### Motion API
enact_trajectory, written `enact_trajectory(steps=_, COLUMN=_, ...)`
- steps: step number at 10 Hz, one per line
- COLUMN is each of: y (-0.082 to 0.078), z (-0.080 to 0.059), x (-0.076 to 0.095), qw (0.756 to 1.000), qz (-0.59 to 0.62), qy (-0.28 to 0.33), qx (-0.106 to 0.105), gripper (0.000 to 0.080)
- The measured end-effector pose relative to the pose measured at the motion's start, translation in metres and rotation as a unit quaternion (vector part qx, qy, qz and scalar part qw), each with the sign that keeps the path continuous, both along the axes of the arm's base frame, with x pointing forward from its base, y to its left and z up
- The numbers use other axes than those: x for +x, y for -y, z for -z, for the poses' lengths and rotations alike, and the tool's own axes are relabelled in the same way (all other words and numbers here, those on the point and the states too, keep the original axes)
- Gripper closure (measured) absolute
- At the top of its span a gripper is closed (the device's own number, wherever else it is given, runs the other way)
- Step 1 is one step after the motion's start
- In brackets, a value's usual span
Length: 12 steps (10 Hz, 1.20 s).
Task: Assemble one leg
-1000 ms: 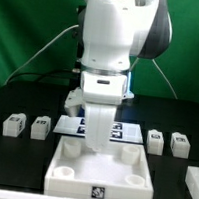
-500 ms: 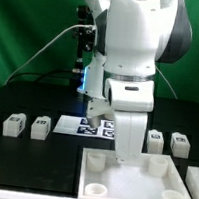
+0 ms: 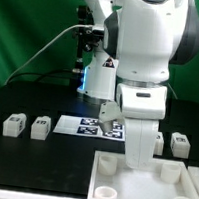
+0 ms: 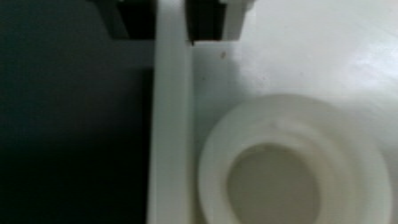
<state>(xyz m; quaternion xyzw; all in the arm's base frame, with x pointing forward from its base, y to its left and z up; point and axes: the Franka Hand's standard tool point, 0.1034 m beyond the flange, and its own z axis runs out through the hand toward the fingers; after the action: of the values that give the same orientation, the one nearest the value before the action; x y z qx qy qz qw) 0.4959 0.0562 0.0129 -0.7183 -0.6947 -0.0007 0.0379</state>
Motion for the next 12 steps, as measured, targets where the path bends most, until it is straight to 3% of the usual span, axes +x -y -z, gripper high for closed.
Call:
enact_trajectory(steps=4, y=-0.0018, z=-0.0008, x=-0.0008, qw=1.0, qz=0.003, qy=-0.001, qx=0.0, gripper=0.0723)
enact_trajectory(steps=5, y=-0.0015, z=-0.0007, x=-0.0008, qw=1.0, qz=0.003, qy=-0.002, qx=0.0, gripper=0.0498)
enact_trajectory(steps=6, y=-0.0013, z=-0.0007, x=-0.0008, qw=1.0, qz=0.003, qy=-0.002, qx=0.0, gripper=0.0498)
enact_trajectory(steps=7, y=-0.0011, z=-0.0006, x=-0.0008, qw=1.0, qz=0.004, qy=-0.002, qx=0.0, gripper=0.0327)
enact_trajectory(steps=8, y=-0.0008, z=-0.0006, x=-0.0008, qw=1.0, qz=0.004, qy=-0.002, qx=0.0, gripper=0.0327)
enact_trajectory(steps=9, y=-0.0005, z=-0.0005, x=-0.0008, qw=1.0, qz=0.004, qy=-0.002, qx=0.0, gripper=0.0196)
enact_trajectory(steps=10, y=-0.0004, z=-0.0005, x=-0.0008, qw=1.0, qz=0.004, qy=-0.002, qx=0.0, gripper=0.0158)
enact_trajectory(steps=12, y=-0.0001, z=-0.0005, x=-0.0008, qw=1.0, qz=0.005, qy=-0.002, qx=0.0, gripper=0.0152)
